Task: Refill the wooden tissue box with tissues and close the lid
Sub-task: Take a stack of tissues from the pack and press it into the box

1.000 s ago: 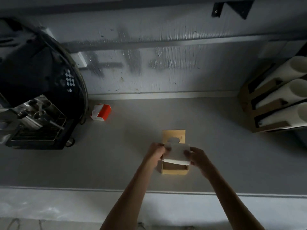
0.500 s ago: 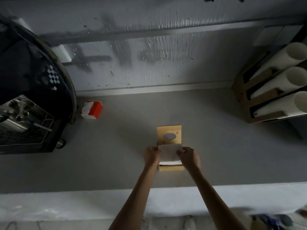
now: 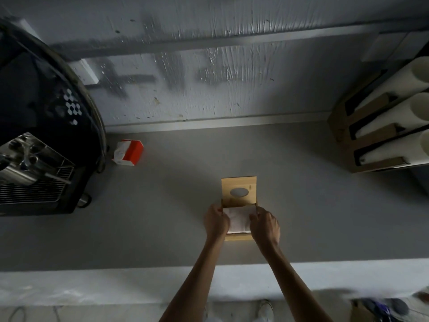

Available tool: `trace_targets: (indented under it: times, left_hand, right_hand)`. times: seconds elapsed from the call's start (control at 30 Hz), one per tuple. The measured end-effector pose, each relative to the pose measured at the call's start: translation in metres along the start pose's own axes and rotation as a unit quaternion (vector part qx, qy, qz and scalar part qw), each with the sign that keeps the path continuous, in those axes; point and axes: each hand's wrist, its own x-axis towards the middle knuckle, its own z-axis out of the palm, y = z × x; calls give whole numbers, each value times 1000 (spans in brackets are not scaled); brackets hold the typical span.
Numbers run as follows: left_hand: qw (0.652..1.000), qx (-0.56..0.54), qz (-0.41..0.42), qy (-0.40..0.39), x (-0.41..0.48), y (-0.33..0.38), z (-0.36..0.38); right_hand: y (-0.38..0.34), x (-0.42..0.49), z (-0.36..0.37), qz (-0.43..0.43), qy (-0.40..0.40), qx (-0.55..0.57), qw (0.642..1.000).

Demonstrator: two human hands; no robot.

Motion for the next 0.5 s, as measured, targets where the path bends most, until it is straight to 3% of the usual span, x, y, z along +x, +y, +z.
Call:
trace_targets:
  times: [0.17, 0.5]
  left_hand:
    - [999, 23, 26, -7, 4, -12, 8]
    - [999, -22, -14, -37, 12, -24, 8]
  right_hand:
    - [10, 1, 3, -2, 1, -25, 1000]
    - [18, 5, 6, 11, -13, -14, 1000]
